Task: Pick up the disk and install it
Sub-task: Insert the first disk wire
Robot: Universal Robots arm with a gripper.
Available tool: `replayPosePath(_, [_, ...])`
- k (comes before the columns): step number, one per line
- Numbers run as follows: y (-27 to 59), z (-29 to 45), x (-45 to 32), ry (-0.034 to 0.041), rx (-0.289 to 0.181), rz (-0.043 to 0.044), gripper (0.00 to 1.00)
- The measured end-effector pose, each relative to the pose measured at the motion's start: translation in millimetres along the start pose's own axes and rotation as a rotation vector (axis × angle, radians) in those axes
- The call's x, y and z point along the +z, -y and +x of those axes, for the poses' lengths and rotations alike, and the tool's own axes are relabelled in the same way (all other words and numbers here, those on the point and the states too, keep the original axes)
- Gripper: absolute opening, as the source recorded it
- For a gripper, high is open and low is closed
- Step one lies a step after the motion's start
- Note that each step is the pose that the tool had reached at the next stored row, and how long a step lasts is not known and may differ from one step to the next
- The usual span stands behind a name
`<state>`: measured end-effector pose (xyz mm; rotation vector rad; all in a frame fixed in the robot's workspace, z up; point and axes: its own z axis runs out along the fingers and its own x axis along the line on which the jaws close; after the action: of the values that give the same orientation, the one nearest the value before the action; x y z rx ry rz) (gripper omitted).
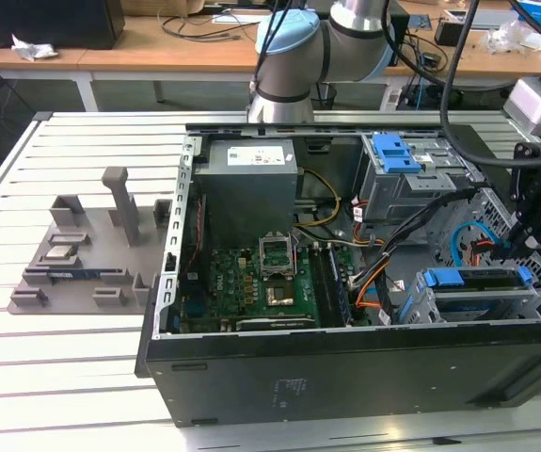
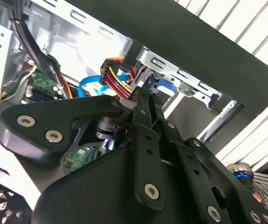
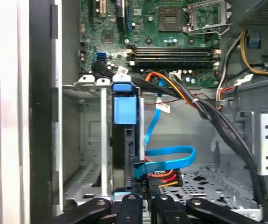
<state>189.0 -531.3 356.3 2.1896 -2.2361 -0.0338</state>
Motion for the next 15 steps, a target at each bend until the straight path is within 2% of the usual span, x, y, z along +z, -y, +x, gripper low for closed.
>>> replayPosePath(7, [-3.3, 0.5, 9.0, -0.0002, 0.000, 0.0000, 0.17])
replayPosePath(15, [-4.0, 7.1, 12.6, -0.0007, 0.000, 0.0000, 0.17])
